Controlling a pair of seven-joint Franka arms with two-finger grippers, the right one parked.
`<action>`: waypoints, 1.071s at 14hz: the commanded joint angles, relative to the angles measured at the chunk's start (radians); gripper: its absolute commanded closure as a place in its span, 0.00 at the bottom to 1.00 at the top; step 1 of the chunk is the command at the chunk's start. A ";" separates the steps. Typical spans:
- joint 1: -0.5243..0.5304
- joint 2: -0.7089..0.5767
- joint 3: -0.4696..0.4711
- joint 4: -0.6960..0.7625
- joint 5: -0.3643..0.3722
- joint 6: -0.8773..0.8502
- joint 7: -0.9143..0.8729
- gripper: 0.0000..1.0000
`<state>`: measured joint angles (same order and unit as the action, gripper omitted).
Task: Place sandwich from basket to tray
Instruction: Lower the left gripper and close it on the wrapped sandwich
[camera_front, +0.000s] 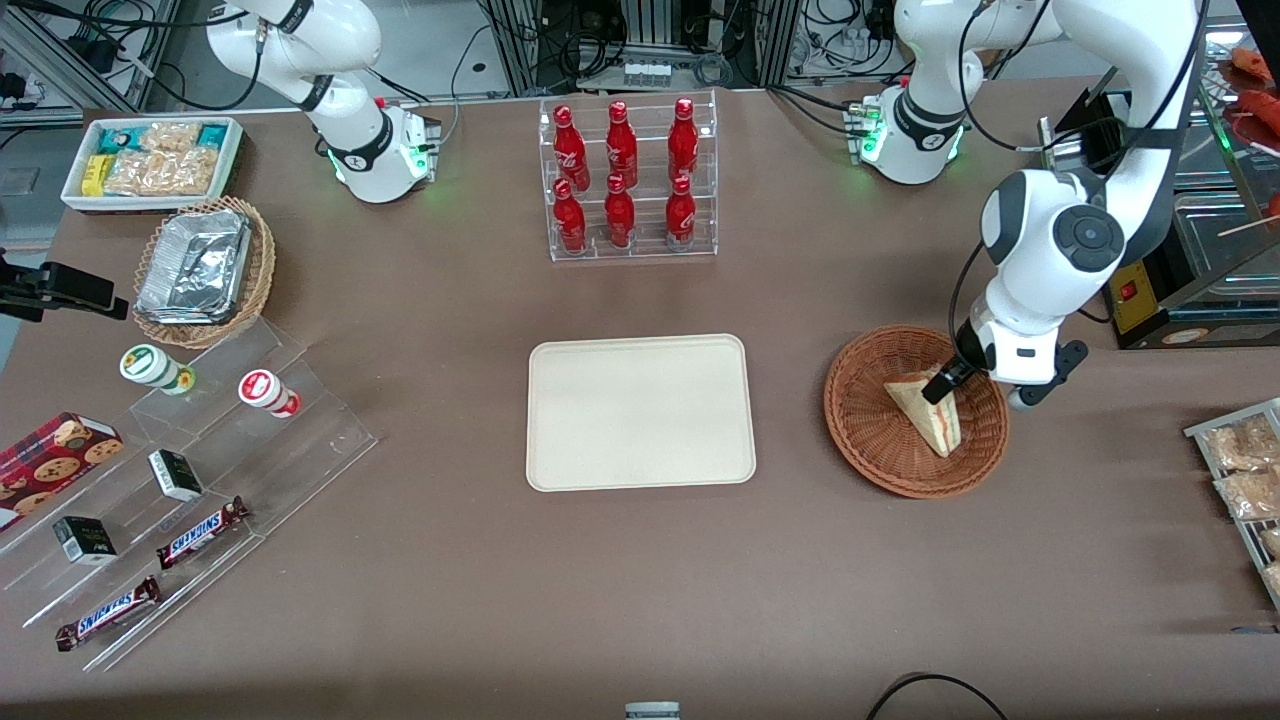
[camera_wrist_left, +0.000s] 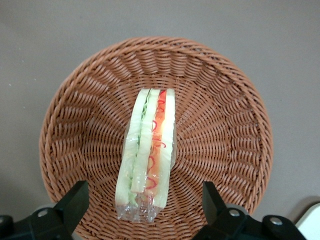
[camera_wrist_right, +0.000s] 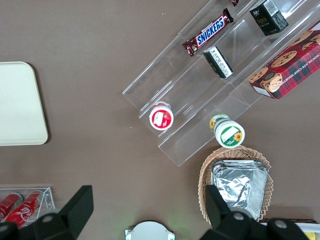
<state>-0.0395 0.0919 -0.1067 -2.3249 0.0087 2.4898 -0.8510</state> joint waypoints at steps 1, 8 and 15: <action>-0.014 0.034 0.004 -0.001 -0.001 0.029 -0.033 0.00; -0.014 0.103 0.004 0.002 0.000 0.061 -0.025 0.58; -0.014 0.083 0.005 0.135 0.010 -0.163 0.128 1.00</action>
<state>-0.0460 0.1961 -0.1066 -2.2841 0.0111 2.4664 -0.7749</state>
